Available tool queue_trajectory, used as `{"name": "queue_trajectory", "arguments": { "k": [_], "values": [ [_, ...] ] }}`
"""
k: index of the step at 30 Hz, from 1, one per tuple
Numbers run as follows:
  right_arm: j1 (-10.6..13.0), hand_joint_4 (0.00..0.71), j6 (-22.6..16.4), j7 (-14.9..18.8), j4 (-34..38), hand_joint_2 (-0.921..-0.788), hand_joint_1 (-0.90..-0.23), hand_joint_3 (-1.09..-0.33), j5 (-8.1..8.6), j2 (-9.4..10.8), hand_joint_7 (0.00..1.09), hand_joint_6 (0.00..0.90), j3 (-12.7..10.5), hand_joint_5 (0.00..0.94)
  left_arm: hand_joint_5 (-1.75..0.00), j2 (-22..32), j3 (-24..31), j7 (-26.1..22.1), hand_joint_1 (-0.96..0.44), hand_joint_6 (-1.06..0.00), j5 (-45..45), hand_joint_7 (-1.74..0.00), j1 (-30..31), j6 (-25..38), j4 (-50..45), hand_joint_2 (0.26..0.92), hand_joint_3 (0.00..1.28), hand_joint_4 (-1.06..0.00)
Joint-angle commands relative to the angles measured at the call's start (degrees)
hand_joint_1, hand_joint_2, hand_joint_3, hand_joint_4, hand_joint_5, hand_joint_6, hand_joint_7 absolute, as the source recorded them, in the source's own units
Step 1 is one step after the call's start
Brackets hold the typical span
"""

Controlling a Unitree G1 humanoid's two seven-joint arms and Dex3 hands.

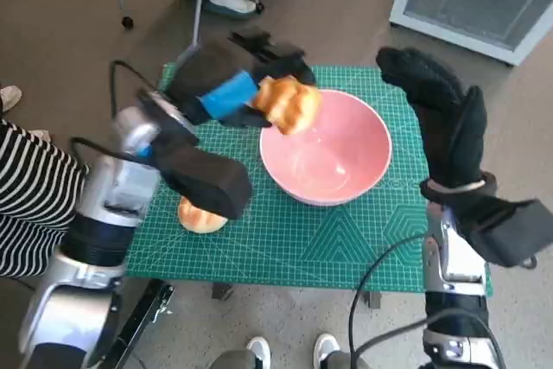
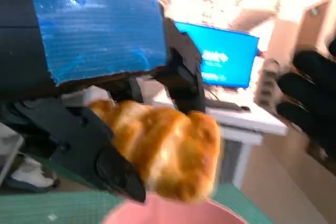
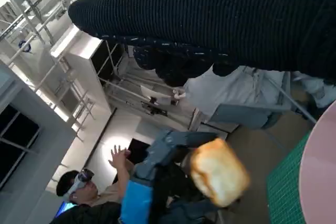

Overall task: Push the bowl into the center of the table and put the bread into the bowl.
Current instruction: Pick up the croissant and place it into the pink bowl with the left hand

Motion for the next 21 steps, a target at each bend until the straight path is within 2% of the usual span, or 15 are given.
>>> {"name": "queue_trajectory", "arguments": {
  "k": [1,10,21],
  "values": [
    [1.4,0.206,0.35,0.66,0.77,-0.921,-0.791,-0.73,0.41,-0.26,0.6,0.045,-0.27,0.001,-1.04,-2.01,-2.37,-1.25,0.0,-0.63,1.64,-1.14,-2.96,-0.94,2.8,0.919,0.01,-0.81],
    [1.65,0.207,0.68,0.94,0.81,-0.921,-0.795,-0.727,0.85,-0.49,0.6,0.048,-0.74,0.002,-1.09,-6.13,-6.21,-0.06,0.0,-0.61,4.85,-1.16,-7.05,-3.56,13.05,0.92,0.04,-0.78],
    [1.96,0.202,0.99,0.34,0.1,-0.921,-0.799,-0.724,0.38,0.03,0.59,0.046,-0.61,0.0,-1.13,-10.63,-9.81,1.8,0.0,-0.58,7.77,-1.21,-11.58,-5.4,26.89,0.92,0.07,-0.72]
  ]
}}
